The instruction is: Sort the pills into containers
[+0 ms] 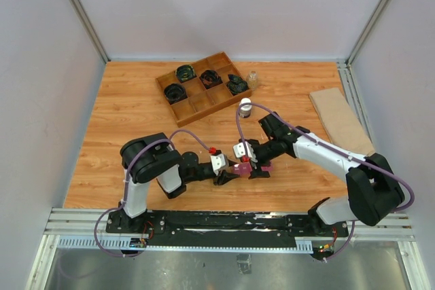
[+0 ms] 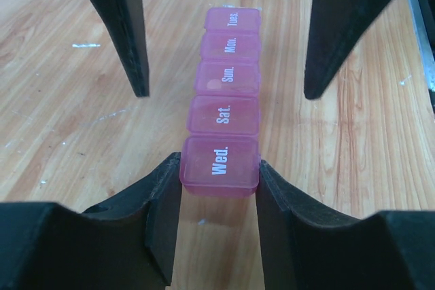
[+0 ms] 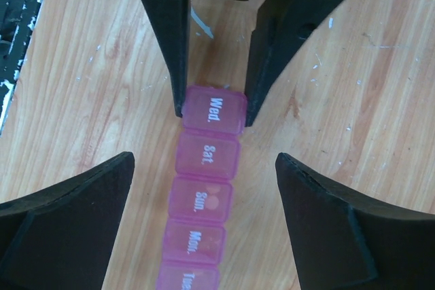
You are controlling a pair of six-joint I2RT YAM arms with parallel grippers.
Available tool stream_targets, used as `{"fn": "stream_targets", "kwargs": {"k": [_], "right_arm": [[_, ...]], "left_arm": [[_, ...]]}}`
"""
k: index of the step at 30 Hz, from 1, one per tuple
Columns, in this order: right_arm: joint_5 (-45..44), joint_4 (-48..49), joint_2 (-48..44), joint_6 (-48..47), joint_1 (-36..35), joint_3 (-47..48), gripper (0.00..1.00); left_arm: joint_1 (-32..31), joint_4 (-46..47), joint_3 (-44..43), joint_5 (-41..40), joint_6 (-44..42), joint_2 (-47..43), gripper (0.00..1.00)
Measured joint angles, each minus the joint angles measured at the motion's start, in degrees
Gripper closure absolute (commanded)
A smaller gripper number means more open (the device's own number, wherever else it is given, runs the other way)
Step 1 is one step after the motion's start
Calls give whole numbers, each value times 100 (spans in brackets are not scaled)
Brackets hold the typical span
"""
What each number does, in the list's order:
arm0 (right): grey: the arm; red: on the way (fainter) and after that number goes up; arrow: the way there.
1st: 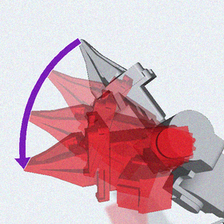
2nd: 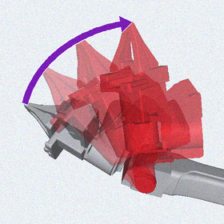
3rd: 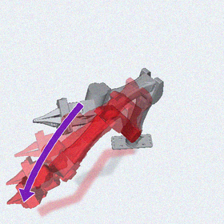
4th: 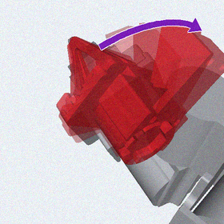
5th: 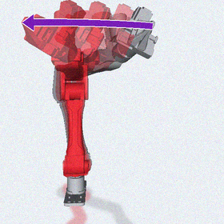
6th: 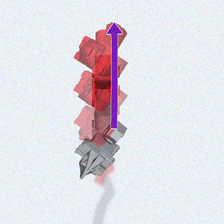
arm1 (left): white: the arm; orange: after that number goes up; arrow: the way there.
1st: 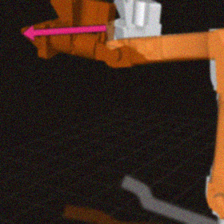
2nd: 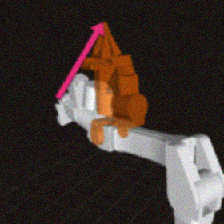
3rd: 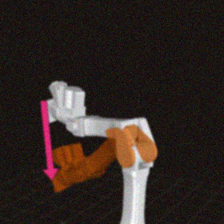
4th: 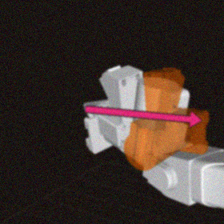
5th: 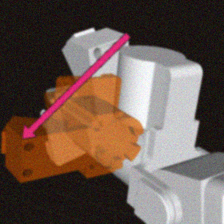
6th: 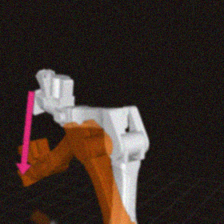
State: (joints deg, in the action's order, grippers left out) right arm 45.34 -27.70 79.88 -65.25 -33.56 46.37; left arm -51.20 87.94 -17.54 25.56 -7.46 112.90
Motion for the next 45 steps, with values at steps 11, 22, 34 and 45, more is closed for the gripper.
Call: {"fn": "stream_targets", "kwargs": {"k": [11, 22, 34, 45], "right_arm": [[-214, 98, 0, 376, -160, 0, 20], [-363, 184, 28, 546, -256, 9, 42], [-431, 221, 140, 660, -258, 9, 43], [-492, 214, 168, 706, -271, 37, 60]], "left_arm": [[-70, 0, 101, -190, 282, -337, 95], [-81, 0, 127, -247, 343, -411, 95], [-107, 0, 127, -260, 343, -413, 95], [-107, 0, 149, -302, 343, -426, 95]]}}
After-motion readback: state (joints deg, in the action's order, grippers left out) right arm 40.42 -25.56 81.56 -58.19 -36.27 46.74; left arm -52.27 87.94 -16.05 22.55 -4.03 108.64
